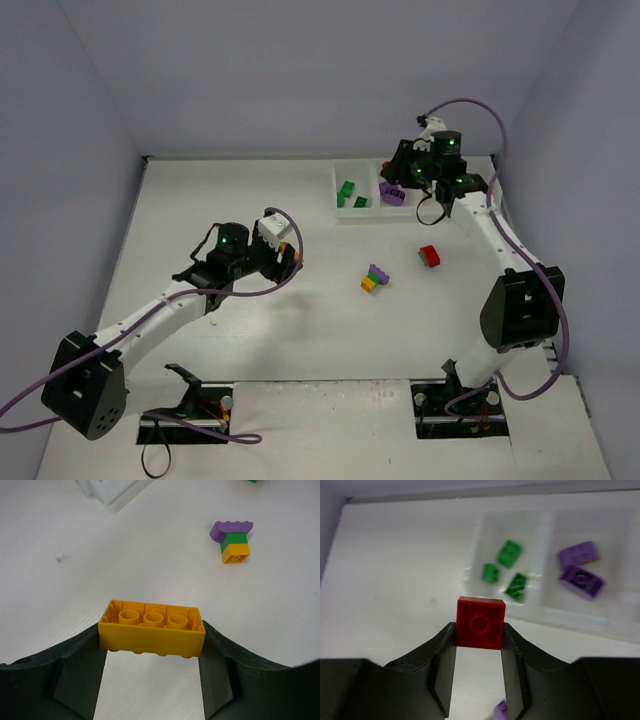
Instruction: Sort the legos into containers by color
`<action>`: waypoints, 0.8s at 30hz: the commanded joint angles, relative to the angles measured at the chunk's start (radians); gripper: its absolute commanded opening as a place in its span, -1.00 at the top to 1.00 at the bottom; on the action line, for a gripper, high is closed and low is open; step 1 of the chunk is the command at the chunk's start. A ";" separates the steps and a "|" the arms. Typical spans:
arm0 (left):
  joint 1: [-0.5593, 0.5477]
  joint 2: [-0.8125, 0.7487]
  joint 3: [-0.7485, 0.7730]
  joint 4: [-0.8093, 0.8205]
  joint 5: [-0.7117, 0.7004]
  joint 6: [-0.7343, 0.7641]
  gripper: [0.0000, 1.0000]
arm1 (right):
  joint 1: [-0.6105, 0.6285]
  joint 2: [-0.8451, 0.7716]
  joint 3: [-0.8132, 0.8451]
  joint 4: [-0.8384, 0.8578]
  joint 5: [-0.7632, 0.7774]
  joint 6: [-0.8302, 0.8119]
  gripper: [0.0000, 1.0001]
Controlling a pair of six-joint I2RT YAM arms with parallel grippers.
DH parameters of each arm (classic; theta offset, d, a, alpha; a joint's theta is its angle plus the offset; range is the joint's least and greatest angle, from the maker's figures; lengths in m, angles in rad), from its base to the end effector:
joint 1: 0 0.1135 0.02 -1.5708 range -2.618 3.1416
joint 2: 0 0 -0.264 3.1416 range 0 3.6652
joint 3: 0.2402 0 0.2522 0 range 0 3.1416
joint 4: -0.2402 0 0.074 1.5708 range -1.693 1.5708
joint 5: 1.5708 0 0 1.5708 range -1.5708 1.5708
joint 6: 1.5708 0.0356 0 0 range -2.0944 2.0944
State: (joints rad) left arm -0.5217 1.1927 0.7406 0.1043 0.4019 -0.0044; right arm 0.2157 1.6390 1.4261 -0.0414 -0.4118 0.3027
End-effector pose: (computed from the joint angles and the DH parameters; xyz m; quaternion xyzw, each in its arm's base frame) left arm 0.2267 -0.1464 0.2694 0.3160 0.7463 -0.3041 0.5007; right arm 0.3811 0.0981 0.3569 -0.0913 0.7791 0.3098 0.5374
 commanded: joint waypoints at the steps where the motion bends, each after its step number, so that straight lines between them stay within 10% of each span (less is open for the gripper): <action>1: 0.003 -0.034 0.039 0.049 0.002 -0.017 1.00 | -0.090 -0.053 0.027 0.046 0.265 -0.071 1.00; 5: 0.003 -0.048 0.022 0.061 -0.006 -0.023 1.00 | -0.189 0.014 0.020 0.092 0.634 -0.109 1.00; 14: 0.003 -0.051 0.028 0.072 0.009 -0.019 1.00 | -0.368 0.274 0.200 0.083 0.619 -0.108 0.94; 24: 0.003 -0.047 0.022 0.081 0.020 -0.022 1.00 | -0.404 0.473 0.382 0.046 0.564 -0.109 -0.06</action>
State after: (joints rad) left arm -0.5217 1.1706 0.7406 0.1135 0.4019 -0.0124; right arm -0.1837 2.1506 1.7329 -0.0280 0.1585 0.1986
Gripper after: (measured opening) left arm 0.585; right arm 0.501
